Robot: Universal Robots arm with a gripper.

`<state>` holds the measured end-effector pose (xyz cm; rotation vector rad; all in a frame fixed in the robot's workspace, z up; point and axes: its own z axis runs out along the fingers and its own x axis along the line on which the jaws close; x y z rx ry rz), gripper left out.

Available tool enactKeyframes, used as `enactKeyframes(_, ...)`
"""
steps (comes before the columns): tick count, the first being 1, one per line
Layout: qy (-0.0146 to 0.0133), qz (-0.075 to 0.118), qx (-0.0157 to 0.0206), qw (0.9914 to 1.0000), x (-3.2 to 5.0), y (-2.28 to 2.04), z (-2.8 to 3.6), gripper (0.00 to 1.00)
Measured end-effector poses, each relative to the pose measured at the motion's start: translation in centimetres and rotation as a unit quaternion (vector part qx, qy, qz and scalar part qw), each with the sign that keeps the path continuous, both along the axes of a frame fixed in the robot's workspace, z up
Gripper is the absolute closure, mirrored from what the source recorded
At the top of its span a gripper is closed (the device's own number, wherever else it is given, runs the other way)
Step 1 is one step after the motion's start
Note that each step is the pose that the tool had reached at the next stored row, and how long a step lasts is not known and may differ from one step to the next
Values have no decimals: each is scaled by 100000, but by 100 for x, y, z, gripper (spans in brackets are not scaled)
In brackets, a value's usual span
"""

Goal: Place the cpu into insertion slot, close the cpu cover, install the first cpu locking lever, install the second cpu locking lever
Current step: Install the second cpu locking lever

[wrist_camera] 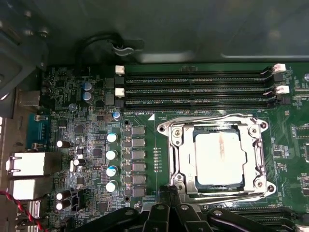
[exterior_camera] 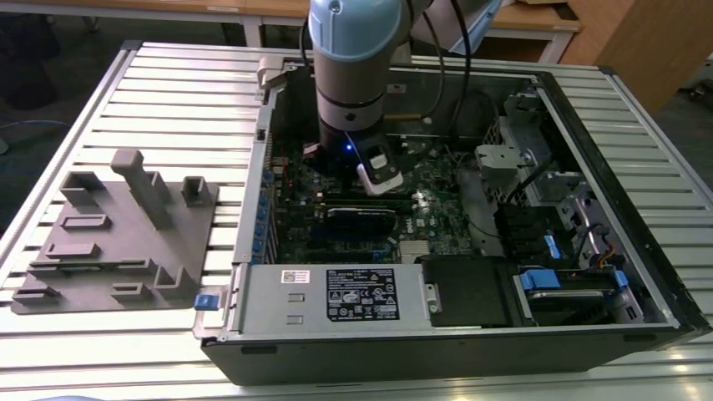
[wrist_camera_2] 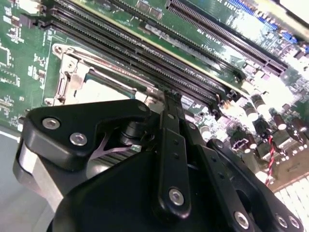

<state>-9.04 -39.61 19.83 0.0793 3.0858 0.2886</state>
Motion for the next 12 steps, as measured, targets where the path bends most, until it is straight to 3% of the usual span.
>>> enactKeyframes(12,7,4,15,100000,0,0,283,89)
